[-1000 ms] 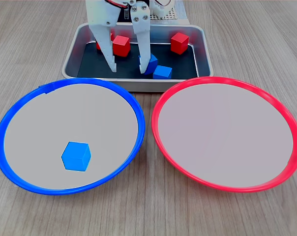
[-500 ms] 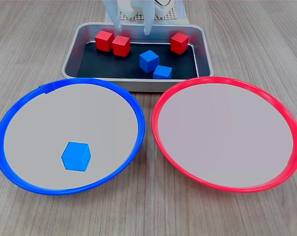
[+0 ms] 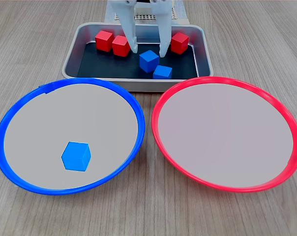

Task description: Move six blocks from tray to matching dishes

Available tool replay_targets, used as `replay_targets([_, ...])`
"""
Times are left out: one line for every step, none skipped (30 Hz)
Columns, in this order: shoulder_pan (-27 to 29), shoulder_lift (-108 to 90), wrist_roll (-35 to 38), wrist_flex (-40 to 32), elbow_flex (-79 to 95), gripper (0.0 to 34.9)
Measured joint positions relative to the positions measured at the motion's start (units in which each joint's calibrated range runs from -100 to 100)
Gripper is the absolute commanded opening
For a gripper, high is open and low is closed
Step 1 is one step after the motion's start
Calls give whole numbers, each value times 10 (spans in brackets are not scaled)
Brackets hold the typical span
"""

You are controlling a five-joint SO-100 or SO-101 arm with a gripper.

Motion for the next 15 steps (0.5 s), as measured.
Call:
replay_targets([5, 0, 3, 1, 8, 164])
replay_targets([14, 0, 5, -1, 11, 163])
replay_targets([25, 0, 6, -8, 16, 163])
replay_targets([27, 0, 7, -8, 21, 162])
replay_targets([24, -1, 7, -12, 24, 162])
replay_targets([26, -1, 6, -21, 28, 162])
replay_targets([29, -1, 5, -25, 32, 160])
replay_targets([34, 3, 2, -33, 40, 160])
replay_targets([34, 3, 0, -40, 41, 161])
replay_targets([32, 3, -1, -48, 44, 161])
replay_targets([31, 3, -1, -54, 48, 161])
replay_targets([29, 3, -1, -55, 54, 159])
replay_targets([29, 3, -1, -62, 61, 159])
replay_targets([29, 3, -2, -66, 63, 159])
replay_targets([29, 3, -3, -72, 66, 159])
